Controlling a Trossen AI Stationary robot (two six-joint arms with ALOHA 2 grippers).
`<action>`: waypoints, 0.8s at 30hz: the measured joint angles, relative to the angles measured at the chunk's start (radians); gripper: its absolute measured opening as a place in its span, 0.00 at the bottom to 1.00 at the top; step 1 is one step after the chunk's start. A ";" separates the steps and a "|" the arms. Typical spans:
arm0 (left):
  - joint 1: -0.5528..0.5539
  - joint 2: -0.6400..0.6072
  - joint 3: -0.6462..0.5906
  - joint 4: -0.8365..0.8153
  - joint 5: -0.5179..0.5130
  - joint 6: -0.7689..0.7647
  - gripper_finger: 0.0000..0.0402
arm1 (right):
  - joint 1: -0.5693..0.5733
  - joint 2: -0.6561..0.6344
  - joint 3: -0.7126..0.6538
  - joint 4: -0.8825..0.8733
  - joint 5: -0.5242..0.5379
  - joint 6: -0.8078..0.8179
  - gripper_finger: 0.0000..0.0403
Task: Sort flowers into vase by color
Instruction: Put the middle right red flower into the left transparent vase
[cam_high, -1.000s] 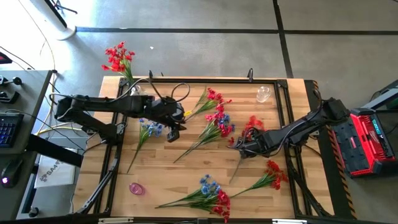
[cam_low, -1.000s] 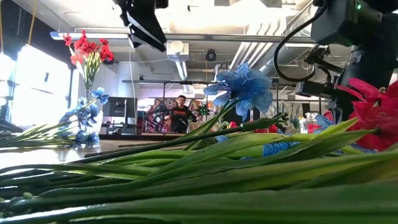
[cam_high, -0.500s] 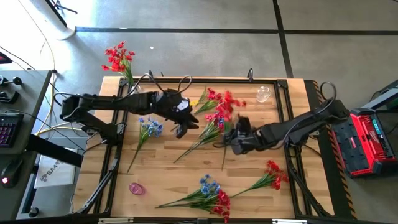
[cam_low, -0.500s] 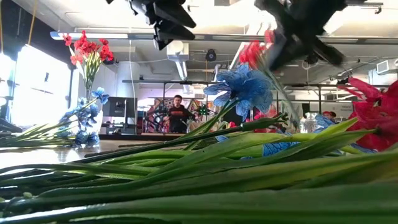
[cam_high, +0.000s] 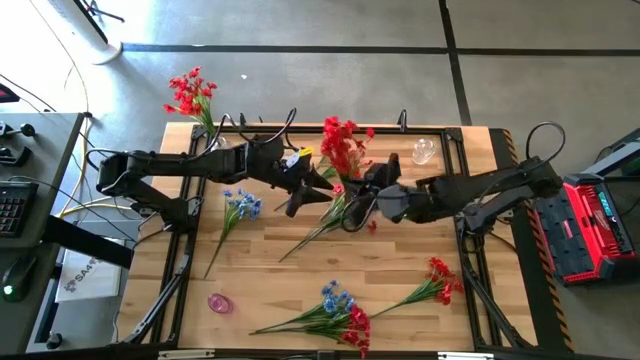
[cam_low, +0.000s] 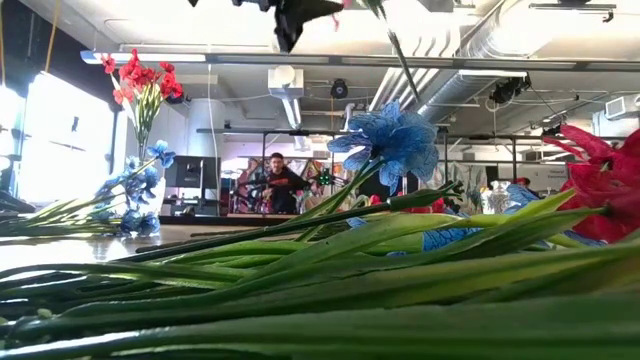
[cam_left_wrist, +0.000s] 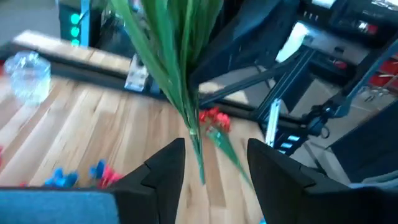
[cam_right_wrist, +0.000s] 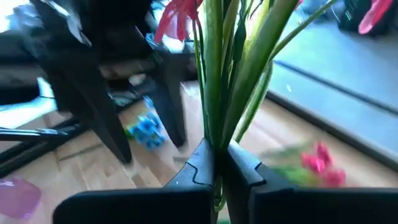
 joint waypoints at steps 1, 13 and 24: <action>-0.006 0.000 0.000 0.022 -0.004 0.000 0.43 | 0.000 0.000 0.018 0.013 -0.003 -0.039 0.00; -0.031 0.000 0.000 0.156 -0.083 -0.034 0.45 | -0.068 0.000 0.082 0.191 -0.220 -0.299 0.00; -0.038 0.000 0.000 0.206 -0.080 -0.033 0.21 | -0.085 0.000 0.082 0.230 -0.282 -0.334 0.00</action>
